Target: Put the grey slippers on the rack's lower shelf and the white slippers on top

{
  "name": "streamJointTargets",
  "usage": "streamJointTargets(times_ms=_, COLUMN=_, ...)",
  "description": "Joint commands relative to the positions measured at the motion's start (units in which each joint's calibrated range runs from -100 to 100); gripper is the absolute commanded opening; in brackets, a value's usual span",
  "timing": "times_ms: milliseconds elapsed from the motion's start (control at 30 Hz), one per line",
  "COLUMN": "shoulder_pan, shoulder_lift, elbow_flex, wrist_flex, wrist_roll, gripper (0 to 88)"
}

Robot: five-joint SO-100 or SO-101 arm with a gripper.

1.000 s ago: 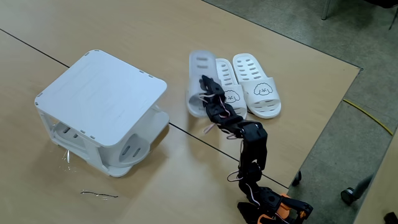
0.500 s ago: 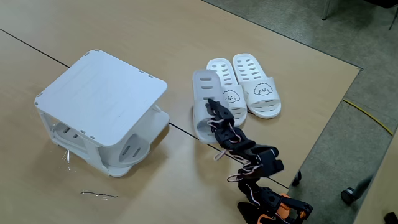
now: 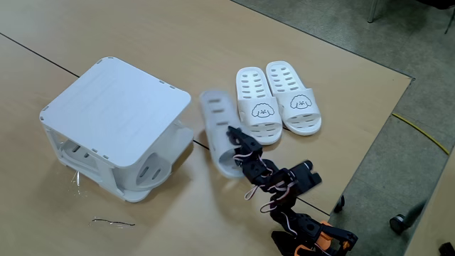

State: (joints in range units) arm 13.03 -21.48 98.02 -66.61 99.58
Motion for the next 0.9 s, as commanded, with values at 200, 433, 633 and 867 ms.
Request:
streamJointTargets(times_ms=200, shoulder_pan=-1.27, shoulder_lift=21.69, elbow_flex=1.25, wrist_flex=-27.52, wrist_roll=0.42, gripper=0.8)
streamJointTargets(times_ms=433, shoulder_pan=-4.48, shoulder_lift=24.89, elbow_flex=1.53, wrist_flex=-32.87, wrist_roll=0.42, gripper=0.8)
streamJointTargets(times_ms=633, shoulder_pan=-12.38, shoulder_lift=24.98, elbow_flex=1.53, wrist_flex=-32.87, wrist_roll=0.42, gripper=0.8)
streamJointTargets(times_ms=867, shoulder_pan=-19.78, shoulder_lift=25.06, elbow_flex=1.53, wrist_flex=-32.70, wrist_roll=0.42, gripper=0.8)
